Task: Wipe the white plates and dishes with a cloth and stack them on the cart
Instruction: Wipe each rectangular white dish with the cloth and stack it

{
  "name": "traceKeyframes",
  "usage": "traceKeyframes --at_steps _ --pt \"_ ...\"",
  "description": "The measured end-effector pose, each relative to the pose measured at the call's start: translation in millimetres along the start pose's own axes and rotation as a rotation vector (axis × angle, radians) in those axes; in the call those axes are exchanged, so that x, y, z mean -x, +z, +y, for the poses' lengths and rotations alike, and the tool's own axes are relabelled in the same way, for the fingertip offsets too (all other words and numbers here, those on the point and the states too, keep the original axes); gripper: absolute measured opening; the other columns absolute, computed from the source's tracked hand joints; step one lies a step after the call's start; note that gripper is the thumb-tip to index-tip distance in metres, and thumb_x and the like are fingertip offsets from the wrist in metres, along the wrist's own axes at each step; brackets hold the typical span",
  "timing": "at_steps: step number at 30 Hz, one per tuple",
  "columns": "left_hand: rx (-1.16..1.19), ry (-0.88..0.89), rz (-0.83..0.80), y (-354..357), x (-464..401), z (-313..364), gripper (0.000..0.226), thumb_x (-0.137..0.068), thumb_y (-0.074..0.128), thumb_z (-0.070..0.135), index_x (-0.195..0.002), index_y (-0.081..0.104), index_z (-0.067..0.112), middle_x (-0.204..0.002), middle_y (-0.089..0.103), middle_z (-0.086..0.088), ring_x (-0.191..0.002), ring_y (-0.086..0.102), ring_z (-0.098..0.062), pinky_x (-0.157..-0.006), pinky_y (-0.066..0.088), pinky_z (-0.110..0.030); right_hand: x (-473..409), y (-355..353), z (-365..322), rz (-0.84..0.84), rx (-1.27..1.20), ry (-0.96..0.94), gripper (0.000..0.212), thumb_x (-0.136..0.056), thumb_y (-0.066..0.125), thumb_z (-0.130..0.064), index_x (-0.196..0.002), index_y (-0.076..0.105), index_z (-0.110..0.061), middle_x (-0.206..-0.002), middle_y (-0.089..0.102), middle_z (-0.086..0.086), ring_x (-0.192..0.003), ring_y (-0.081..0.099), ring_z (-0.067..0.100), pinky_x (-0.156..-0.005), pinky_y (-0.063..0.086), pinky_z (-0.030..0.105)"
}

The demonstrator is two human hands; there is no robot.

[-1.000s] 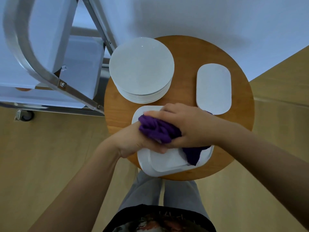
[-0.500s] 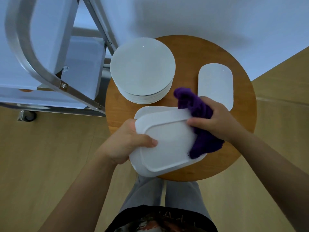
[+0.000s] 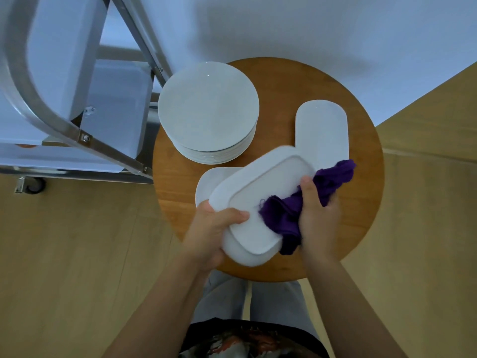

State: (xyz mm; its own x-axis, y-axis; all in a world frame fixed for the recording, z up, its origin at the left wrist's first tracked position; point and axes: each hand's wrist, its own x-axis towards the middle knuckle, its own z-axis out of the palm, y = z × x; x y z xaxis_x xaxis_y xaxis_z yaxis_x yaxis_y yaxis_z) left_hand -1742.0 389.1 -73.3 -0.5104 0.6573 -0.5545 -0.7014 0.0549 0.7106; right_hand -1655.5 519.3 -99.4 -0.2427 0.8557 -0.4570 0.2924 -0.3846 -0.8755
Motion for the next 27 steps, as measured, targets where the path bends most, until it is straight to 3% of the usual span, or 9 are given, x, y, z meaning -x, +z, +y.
traceKeyframes --at_steps 3,6,8,11,14,16,21,25,27 --pt "0.157 0.023 0.015 14 -2 -14 0.053 -0.066 0.065 0.003 -0.118 0.060 0.012 -0.107 0.071 -0.010 -0.099 0.067 -0.026 -0.076 0.057 -0.032 5 8 -7 -0.012 -0.078 -0.043 0.031 -0.083 0.067 -0.034 -0.112 0.056 -0.028 -0.094 0.066 -0.014 -0.079 0.064 -0.004 -0.060 0.048 0.006" --pt "0.212 -0.043 -0.200 4 -5 3 0.051 -0.062 0.083 0.024 -0.111 0.070 0.015 -0.109 0.071 -0.009 -0.101 0.067 -0.024 -0.077 0.056 -0.031 -8 0 -23 -0.222 -0.046 0.013 0.031 -0.080 0.070 -0.029 -0.110 0.060 -0.025 -0.093 0.069 -0.009 -0.080 0.067 0.003 -0.063 0.051 0.013" --pt "0.210 -0.133 -0.271 -2 -8 15 0.041 -0.077 0.072 0.038 -0.113 0.070 0.017 -0.115 0.069 -0.008 -0.105 0.066 -0.024 -0.079 0.055 -0.032 -16 -5 -29 -0.363 0.106 -0.053 0.025 -0.080 0.071 -0.030 -0.102 0.060 -0.031 -0.091 0.068 -0.011 -0.082 0.066 0.005 -0.065 0.052 0.016" --pt "0.135 -0.215 -0.086 8 -15 13 0.043 -0.085 0.054 0.036 -0.123 0.059 0.018 -0.116 0.069 -0.008 -0.105 0.066 -0.024 -0.079 0.057 -0.034 -17 2 -30 -0.394 0.383 -0.223 0.031 -0.082 0.065 -0.037 -0.110 0.054 -0.028 -0.120 0.053 0.002 -0.096 0.058 0.011 -0.081 0.052 0.027" --pt "0.048 -0.121 0.078 20 -20 6 0.034 -0.091 0.048 0.038 -0.117 0.060 0.020 -0.102 0.073 -0.007 -0.094 0.070 -0.021 -0.073 0.058 -0.032 -6 12 -22 -0.438 0.562 -0.384 0.050 -0.083 0.050 -0.044 -0.132 0.042 -0.037 -0.147 0.023 -0.008 -0.125 0.035 0.014 -0.106 0.033 0.036" --pt "0.035 -0.089 0.157 26 -20 4 0.036 -0.093 0.047 0.041 -0.119 0.060 0.019 -0.102 0.073 -0.008 -0.095 0.070 -0.023 -0.076 0.057 -0.035 6 18 -16 -0.488 0.621 -0.438 0.055 -0.085 0.041 -0.047 -0.139 0.034 -0.044 -0.156 0.012 -0.009 -0.139 0.019 0.019 -0.114 0.022 0.044" --pt "0.132 -0.038 0.284 31 -21 4 0.032 -0.095 0.047 0.041 -0.110 0.063 0.017 -0.096 0.074 -0.005 -0.090 0.071 -0.019 -0.068 0.058 -0.028 39 25 5 -0.409 0.554 -0.523 0.049 -0.088 0.033 -0.052 -0.136 0.028 -0.047 -0.156 0.019 -0.006 -0.144 0.009 0.020 -0.114 0.017 0.053" --pt "0.228 -0.158 0.296 36 -27 12 0.041 -0.090 0.049 0.050 -0.112 0.060 0.018 -0.102 0.073 -0.007 -0.095 0.069 -0.026 -0.080 0.058 -0.037 51 12 30 -0.300 0.494 -0.730 0.045 -0.089 0.045 -0.034 -0.134 0.042 -0.028 -0.149 0.030 0.002 -0.142 0.017 0.028 -0.109 0.023 0.061" --pt "0.195 -0.131 0.247 42 -32 13 0.039 -0.093 0.047 0.047 -0.117 0.058 0.019 -0.110 0.070 -0.007 -0.101 0.067 -0.027 -0.089 0.054 -0.042 37 2 33 -0.253 0.465 -0.754 0.044 -0.090 0.046 -0.030 -0.134 0.043 -0.024 -0.148 0.032 0.004 -0.141 0.019 0.029 -0.110 0.023 0.058"
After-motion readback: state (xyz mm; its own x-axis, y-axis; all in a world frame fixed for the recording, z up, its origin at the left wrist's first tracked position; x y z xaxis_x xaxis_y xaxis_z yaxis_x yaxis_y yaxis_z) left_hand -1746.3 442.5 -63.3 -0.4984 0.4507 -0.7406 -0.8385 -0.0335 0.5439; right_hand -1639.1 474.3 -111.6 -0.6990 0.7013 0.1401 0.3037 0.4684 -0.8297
